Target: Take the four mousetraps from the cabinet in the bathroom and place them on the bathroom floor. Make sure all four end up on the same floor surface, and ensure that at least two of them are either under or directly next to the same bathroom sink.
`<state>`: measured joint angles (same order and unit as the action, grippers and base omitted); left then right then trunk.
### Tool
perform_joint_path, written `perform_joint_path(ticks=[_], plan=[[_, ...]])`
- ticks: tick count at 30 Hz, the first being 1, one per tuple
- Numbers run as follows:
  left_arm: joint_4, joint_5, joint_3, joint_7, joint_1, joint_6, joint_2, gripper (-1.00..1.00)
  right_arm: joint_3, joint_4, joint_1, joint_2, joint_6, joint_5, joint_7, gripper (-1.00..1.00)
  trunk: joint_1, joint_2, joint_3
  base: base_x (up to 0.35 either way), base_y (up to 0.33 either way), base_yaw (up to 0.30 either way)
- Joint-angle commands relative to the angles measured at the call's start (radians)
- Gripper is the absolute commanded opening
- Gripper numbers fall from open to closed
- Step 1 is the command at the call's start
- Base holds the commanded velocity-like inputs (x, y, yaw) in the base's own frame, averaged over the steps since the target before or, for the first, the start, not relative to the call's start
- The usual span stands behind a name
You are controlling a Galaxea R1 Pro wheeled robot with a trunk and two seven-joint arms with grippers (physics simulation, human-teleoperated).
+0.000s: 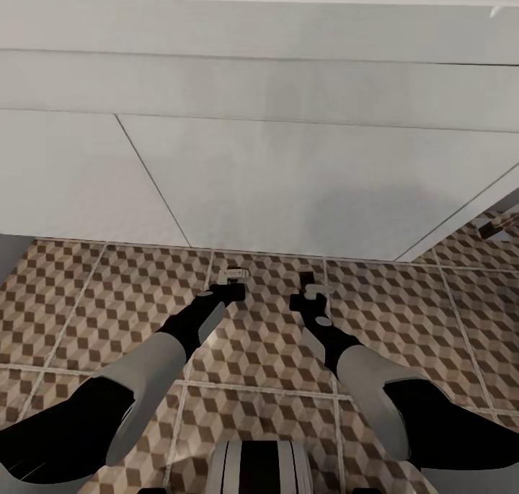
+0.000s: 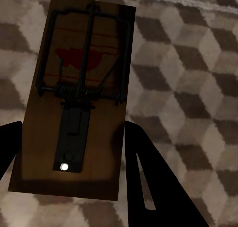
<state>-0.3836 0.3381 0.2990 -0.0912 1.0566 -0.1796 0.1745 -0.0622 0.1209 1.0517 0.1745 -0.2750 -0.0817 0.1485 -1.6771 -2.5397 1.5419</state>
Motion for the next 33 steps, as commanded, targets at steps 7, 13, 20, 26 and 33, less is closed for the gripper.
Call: perform_joint_path(ticks=[7, 13, 20, 26, 33], plan=[[-0.001, 0.002, 0.005, -0.007, 0.000, -0.005, 0.000, -1.00, -0.007, -0.001, 0.001, 0.000, -0.007, -0.011, 0.000, -1.00, 0.000, 0.000, 0.001, 0.000, 0.000, 0.000], [-0.001, 0.002, 0.005, -0.007, 0.000, -0.004, 0.000, -1.00, -0.007, -0.001, 0.001, 0.000, -0.007, -0.011, 0.000, -1.00, -0.003, -0.002, 0.024, 0.000, 0.000, 0.000], [-0.001, 0.002, 0.005, -0.007, 0.000, 0.000, 0.000, -1.00, -0.007, -0.001, 0.001, 0.000, -0.007, -0.010, 0.000, -1.00, -0.003, -0.002, 0.032, 0.000, 0.000, 0.000], [-0.001, 0.002, 0.005, -0.007, 0.000, 0.015, 0.000, -1.00, -0.007, -0.001, 0.001, 0.000, -0.007, -0.010, 0.000, -1.00, -0.003, -0.002, 0.032, 0.000, 0.000, 0.000], [0.000, 0.002, 0.005, -0.007, 0.000, 0.085, 0.000, -1.00, -0.007, -0.001, 0.001, 0.000, -0.007, -0.011, 0.000, -1.00, -0.003, -0.002, 0.032, 0.000, 0.000, 0.000]])
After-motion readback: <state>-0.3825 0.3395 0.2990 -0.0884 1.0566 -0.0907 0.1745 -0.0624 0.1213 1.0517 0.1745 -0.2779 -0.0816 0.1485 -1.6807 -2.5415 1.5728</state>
